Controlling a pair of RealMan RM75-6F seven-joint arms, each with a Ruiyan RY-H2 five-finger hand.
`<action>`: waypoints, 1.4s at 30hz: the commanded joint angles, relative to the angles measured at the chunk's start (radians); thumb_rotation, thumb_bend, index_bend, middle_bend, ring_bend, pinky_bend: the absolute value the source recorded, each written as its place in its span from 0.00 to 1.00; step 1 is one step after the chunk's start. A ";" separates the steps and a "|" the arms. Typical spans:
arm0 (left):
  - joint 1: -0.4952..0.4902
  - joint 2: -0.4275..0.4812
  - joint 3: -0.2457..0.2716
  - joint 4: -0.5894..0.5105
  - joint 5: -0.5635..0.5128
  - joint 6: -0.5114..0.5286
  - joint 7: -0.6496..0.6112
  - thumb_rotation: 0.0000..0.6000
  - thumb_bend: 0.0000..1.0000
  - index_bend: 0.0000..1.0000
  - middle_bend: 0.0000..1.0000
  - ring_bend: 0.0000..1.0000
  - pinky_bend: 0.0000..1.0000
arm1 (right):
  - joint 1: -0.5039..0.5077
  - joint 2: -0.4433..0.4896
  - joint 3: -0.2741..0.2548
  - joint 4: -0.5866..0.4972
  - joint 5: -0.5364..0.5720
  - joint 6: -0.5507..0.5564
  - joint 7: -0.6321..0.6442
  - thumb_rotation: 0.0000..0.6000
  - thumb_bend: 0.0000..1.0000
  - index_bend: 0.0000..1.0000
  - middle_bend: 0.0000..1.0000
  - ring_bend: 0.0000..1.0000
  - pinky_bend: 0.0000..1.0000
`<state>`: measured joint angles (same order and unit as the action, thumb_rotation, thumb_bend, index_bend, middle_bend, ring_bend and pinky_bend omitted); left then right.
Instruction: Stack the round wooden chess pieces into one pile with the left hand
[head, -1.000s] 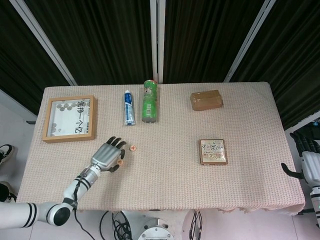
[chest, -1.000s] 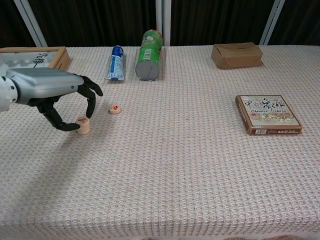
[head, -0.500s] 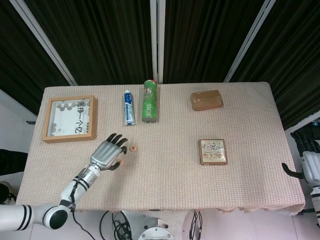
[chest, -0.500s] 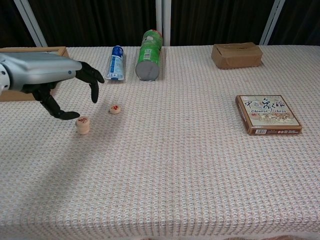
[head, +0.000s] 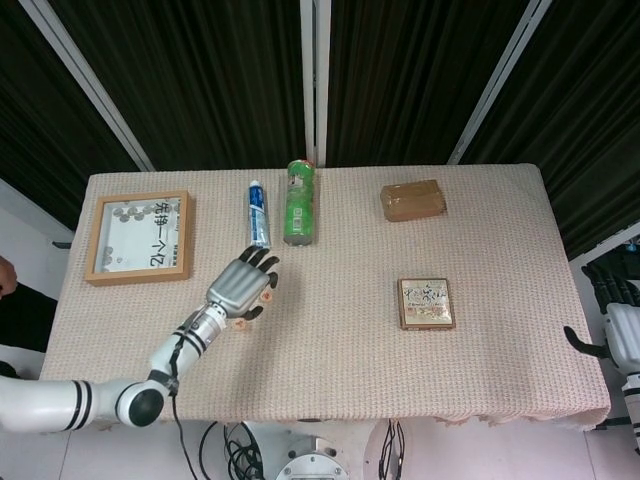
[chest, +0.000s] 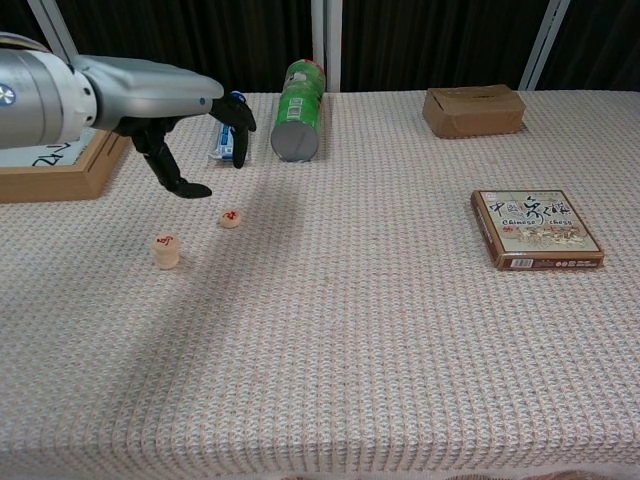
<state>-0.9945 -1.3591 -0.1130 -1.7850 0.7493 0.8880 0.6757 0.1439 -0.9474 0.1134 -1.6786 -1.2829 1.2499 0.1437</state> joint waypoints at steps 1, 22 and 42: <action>-0.063 -0.054 -0.005 0.092 -0.097 -0.051 0.033 1.00 0.27 0.37 0.10 0.00 0.00 | -0.001 0.001 0.000 0.004 0.000 0.000 0.004 1.00 0.24 0.00 0.00 0.00 0.00; -0.114 -0.159 0.068 0.289 -0.164 -0.105 -0.028 1.00 0.27 0.41 0.11 0.00 0.00 | 0.008 -0.004 0.001 0.021 0.010 -0.021 0.010 1.00 0.24 0.00 0.00 0.00 0.00; -0.083 -0.195 0.077 0.353 -0.082 -0.129 -0.124 1.00 0.27 0.43 0.11 0.00 0.00 | 0.003 -0.001 0.000 0.025 0.014 -0.020 0.016 1.00 0.24 0.00 0.00 0.00 0.00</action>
<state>-1.0802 -1.5507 -0.0348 -1.4361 0.6646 0.7588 0.5570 0.1472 -0.9488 0.1138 -1.6530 -1.2694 1.2304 0.1600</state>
